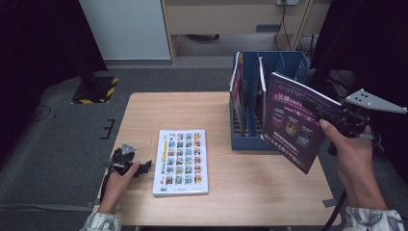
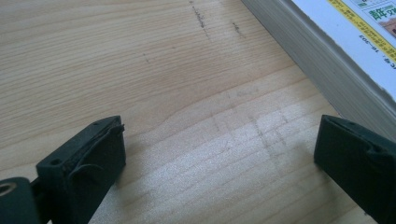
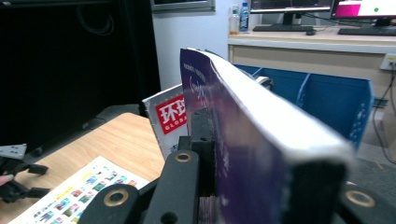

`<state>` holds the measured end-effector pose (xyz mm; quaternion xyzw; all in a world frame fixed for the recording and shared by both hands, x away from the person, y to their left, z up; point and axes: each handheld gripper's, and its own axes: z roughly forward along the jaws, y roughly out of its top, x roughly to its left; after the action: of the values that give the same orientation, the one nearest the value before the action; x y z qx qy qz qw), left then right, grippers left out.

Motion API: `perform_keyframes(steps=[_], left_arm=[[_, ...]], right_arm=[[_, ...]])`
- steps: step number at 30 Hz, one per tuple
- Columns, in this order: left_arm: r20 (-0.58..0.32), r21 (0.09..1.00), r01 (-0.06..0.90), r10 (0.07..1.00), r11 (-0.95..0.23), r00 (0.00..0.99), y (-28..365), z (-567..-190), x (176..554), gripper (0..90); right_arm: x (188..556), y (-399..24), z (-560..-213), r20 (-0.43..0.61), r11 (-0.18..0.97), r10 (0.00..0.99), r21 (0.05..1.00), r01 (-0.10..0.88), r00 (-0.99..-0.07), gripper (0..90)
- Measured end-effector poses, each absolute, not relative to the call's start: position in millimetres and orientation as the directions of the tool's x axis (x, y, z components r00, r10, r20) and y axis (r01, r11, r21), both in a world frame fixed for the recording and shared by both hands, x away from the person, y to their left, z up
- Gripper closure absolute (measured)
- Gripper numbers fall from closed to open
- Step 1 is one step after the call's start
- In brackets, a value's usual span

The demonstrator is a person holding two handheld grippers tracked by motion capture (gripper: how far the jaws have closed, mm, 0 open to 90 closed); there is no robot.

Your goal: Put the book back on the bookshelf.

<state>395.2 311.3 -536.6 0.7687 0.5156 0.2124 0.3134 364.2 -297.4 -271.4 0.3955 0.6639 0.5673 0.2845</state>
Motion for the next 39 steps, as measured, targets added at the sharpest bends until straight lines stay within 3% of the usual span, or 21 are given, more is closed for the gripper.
perform_keyframes(steps=[17, 39], left_arm=[[0.003, 0.704, 0.659, 0.928, -0.267, 0.372, 311, -537, 394, 1.2], [0.002, 0.702, 0.659, 0.926, -0.269, 0.377, 310, -537, 394, 0.5]], right_arm=[[389, -301, -261, 0.059, 0.015, 0.934, 0.979, 0.203, -0.353, 84.3], [443, -270, -266, 0.015, 0.047, 0.962, 0.975, 0.217, -0.274, 84.3]])
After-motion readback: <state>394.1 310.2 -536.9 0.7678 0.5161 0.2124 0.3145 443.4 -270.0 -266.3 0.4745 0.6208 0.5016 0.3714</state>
